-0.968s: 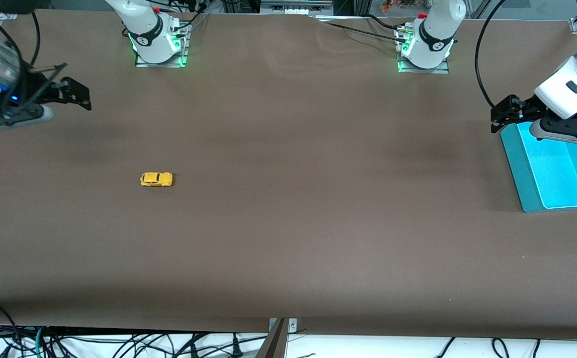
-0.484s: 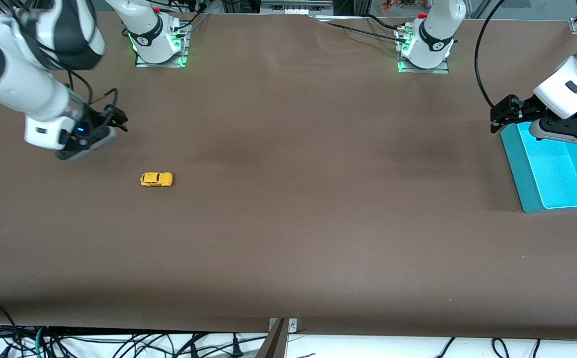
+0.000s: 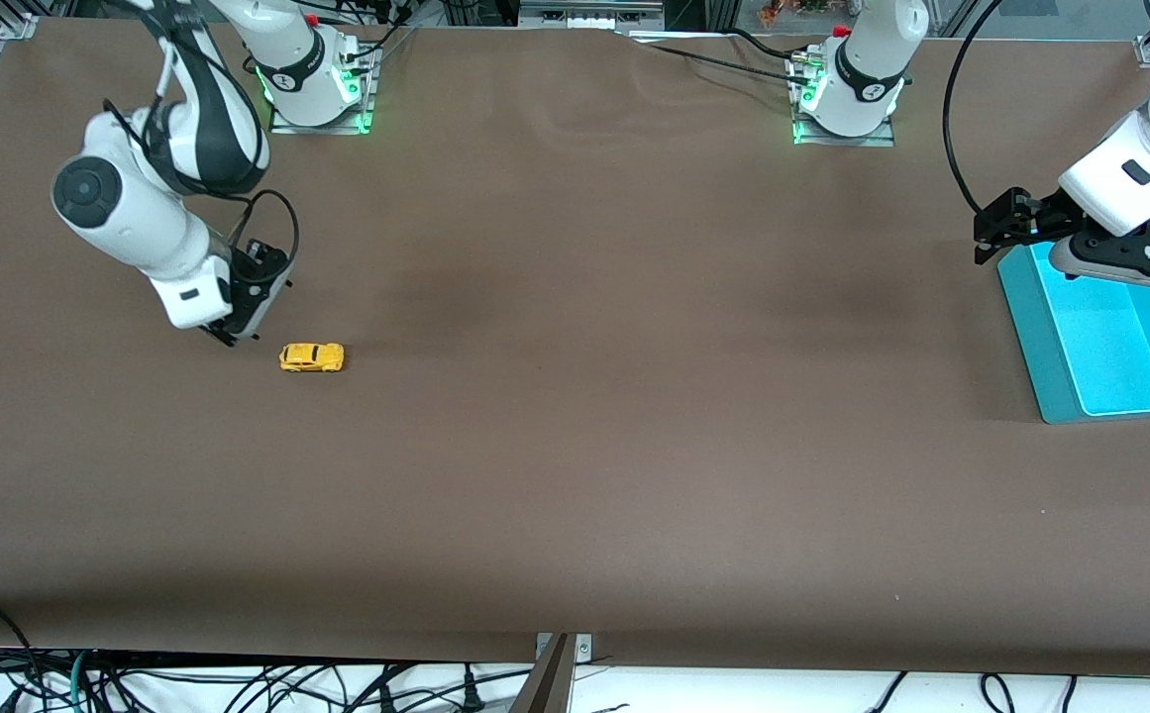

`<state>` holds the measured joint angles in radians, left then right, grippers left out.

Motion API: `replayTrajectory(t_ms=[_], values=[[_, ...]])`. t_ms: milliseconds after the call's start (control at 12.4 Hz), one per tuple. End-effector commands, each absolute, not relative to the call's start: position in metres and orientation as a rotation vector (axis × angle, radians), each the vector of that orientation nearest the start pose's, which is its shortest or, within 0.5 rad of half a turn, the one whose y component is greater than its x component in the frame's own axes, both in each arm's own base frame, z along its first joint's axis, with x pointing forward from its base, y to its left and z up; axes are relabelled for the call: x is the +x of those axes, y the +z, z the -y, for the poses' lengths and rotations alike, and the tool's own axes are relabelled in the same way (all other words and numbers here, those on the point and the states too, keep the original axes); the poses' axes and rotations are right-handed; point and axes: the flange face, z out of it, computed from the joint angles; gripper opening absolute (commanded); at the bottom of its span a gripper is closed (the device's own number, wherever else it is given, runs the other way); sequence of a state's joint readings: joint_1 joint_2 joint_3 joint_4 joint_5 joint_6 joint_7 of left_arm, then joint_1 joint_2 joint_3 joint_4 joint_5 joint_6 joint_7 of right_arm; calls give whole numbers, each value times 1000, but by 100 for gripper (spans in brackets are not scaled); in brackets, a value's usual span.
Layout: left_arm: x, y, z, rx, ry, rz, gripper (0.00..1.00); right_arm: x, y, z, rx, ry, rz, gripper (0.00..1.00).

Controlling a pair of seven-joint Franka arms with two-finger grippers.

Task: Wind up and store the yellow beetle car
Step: 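Move the right gripper down over the yellow toy car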

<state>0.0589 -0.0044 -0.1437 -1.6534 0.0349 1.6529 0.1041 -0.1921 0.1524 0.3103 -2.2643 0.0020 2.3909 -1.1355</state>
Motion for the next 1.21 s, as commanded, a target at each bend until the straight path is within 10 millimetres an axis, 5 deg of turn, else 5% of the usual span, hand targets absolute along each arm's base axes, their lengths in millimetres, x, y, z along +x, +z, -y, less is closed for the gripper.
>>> replayTrajectory(t_ms=[0,403,806,1129], values=[[560,600,46,-3078,2,-298,100,537,252,-66,-2334,-76,2013,100],[560,601,47,-3078,-2,-301,100,541,213,-62,-2204,-133,2144,98],[559,601,46,-3078,0,-298,100,543,201,-57,-2178,-156,2177,77],[559,601,54,-3074,-1,-317,100,542,200,-57,-2173,-152,2181,29]])
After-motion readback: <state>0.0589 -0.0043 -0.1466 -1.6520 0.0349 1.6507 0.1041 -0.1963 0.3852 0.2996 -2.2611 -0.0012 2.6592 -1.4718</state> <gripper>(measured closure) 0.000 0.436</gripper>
